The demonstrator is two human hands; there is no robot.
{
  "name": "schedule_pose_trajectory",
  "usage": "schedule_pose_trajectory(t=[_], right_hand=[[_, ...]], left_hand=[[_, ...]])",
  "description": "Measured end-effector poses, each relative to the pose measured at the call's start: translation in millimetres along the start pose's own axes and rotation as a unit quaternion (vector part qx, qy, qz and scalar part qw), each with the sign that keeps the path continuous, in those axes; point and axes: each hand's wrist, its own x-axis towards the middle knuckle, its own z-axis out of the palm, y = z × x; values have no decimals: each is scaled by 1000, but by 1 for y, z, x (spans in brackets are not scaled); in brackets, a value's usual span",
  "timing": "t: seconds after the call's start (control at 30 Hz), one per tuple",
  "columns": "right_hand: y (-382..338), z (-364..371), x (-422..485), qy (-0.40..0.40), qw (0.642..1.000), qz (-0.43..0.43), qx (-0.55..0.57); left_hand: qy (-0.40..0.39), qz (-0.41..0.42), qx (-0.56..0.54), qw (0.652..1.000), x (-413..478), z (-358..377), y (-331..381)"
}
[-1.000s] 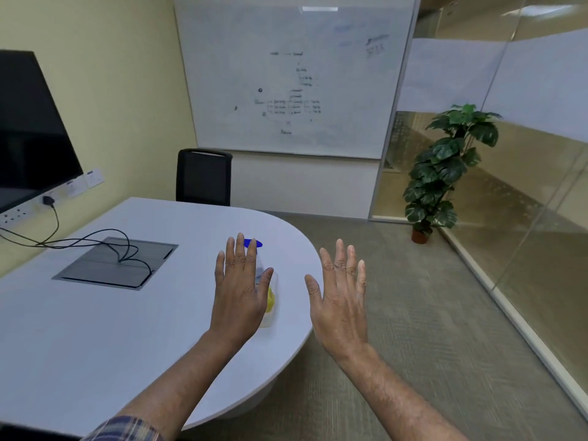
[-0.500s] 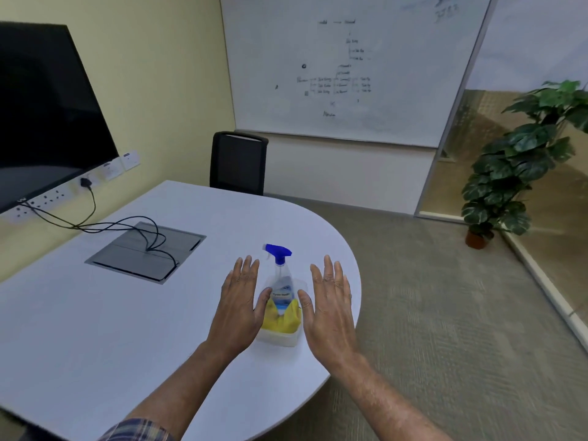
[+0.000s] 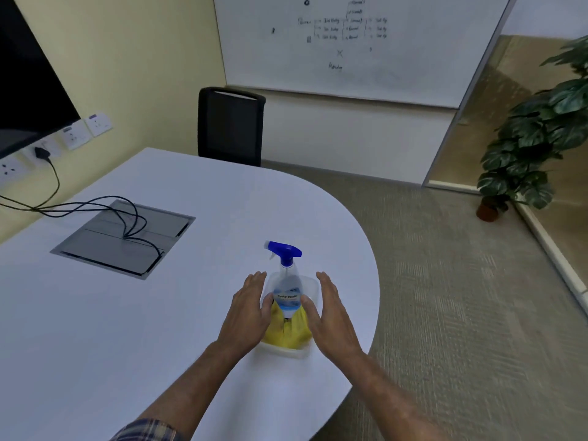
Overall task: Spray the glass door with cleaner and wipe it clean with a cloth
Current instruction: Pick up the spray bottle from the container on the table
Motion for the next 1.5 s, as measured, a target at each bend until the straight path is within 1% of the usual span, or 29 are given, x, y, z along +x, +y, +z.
schedule_pose_trajectory(t=[0.17, 0.23, 0.33, 0.53, 0.73, 1.07, 1.27, 1.4, 1.5], right_hand=[[18, 27, 42, -20, 999, 30, 13], [24, 37, 57, -22, 999, 42, 20], [29, 48, 76, -23, 997, 52, 57], [38, 66, 102, -40, 992, 55, 108], [49, 73, 120, -28, 988, 51, 142], [62, 78, 129, -31, 985, 28, 167], [50, 75, 126, -23, 980, 13, 195], [21, 56, 118, -21, 979, -14, 201], [-10, 33, 107, -16, 975, -34, 217]], left_hand=[[-28, -10, -19, 999, 44, 20, -25], [-41, -1, -29, 999, 59, 29, -33], [-57, 9, -41, 997, 75, 43, -44], [-57, 20, -84, 995, 83, 59, -48], [-73, 17, -102, 992, 82, 68, -48], [-65, 42, -104, 992, 82, 74, -52], [-47, 52, -121, 990, 79, 62, -48], [-17, 74, -191, 979, 73, 41, -31], [21, 66, -240, 968, 65, 20, -12]])
